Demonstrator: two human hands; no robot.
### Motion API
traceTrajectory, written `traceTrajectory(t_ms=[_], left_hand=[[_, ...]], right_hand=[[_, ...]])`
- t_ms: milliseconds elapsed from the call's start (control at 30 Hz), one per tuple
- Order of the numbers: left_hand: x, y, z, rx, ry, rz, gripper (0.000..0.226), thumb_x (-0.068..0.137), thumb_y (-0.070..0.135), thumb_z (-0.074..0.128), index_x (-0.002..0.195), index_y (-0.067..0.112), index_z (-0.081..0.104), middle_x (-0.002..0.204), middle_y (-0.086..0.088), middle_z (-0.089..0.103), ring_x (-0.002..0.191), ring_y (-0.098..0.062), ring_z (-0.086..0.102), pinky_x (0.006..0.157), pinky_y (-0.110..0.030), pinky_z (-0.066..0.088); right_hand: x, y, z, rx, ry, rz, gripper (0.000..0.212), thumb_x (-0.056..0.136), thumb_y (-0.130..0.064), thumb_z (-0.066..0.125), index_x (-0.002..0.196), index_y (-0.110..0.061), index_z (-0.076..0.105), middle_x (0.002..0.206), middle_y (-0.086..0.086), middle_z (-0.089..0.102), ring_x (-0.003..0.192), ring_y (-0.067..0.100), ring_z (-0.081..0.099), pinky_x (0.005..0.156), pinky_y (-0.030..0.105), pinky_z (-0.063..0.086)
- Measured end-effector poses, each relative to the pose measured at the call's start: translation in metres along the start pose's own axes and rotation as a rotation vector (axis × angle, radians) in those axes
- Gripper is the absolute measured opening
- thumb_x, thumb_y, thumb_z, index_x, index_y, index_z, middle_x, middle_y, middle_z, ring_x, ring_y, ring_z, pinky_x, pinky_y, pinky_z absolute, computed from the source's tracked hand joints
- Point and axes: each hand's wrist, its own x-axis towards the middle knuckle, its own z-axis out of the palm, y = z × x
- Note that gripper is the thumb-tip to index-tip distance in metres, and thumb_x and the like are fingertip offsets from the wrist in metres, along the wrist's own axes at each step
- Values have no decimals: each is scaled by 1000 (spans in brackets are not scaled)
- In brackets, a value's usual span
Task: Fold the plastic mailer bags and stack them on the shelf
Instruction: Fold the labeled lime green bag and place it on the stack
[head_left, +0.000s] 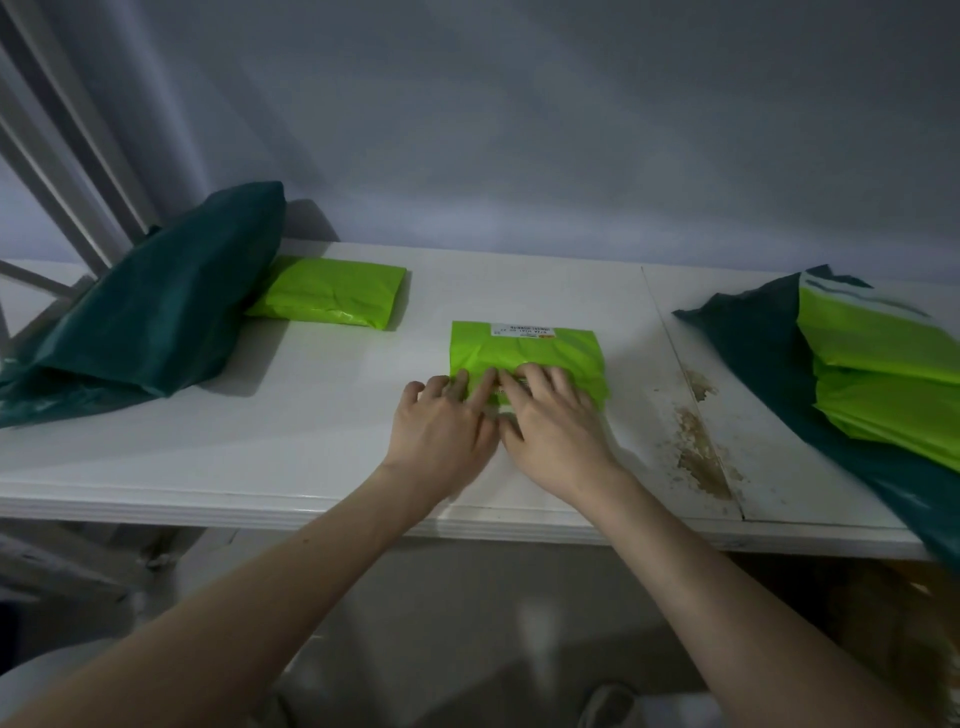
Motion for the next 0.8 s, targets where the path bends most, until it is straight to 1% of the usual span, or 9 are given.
traceTrajectory(t_ms=[33,133,233,400,533,633,733,800], left_hand=[[-1,2,1,6,-3,-3,53,79,36,33,113,16,68,96,-12,73,81,-28,70,68,-33,52],[0,7,-1,9,-3,-24,54,78,37,33,114,15,68,92,-14,73,80,-31,69,67,-33,51],[3,9,-4,20,22,-38,53,79,36,33,112,15,68,82,-11,71,74,-31,68,65,-33,50],[5,8,-3,52,21,-17,52,80,36,30,110,17,68,76,-9,70,68,-32,67,61,-33,49],[6,8,-1,63,56,-8,51,80,36,32,107,17,69,73,-8,70,62,-29,66,57,-31,47],[5,8,1,44,62,-4,51,80,36,32,107,15,69,74,-8,70,60,-29,65,55,-30,46],[4,7,2,16,52,-7,52,80,37,32,110,15,67,82,-9,72,62,-29,66,51,-32,46],[3,6,3,-5,42,-10,52,80,39,32,112,16,67,93,-10,72,68,-30,68,54,-35,48]], right_hand=[[-1,2,-1,-11,1,6,52,85,-37,34,128,-14,53,120,5,54,111,29,49,83,41,45],[-4,9,-3,-32,-21,31,43,91,-32,44,130,-13,49,126,5,48,117,28,43,90,41,41],[-7,15,-6,-58,-22,70,41,93,-33,41,128,-13,48,127,5,46,117,28,42,89,40,40],[-11,17,-10,-76,-64,147,44,95,-35,37,134,-13,40,130,7,40,117,31,41,89,42,39],[-15,22,-10,-55,-116,170,49,94,-34,40,139,-17,32,130,12,36,113,35,44,88,41,41],[-15,30,-12,2,-148,181,51,92,-32,44,140,-19,30,127,16,40,111,37,46,89,40,41],[-13,33,-12,13,-129,204,47,92,-36,42,134,-16,37,124,13,50,116,33,44,92,41,37],[-13,32,-12,-21,-87,196,41,93,-39,40,126,-14,44,120,11,56,116,30,45,91,41,36]])
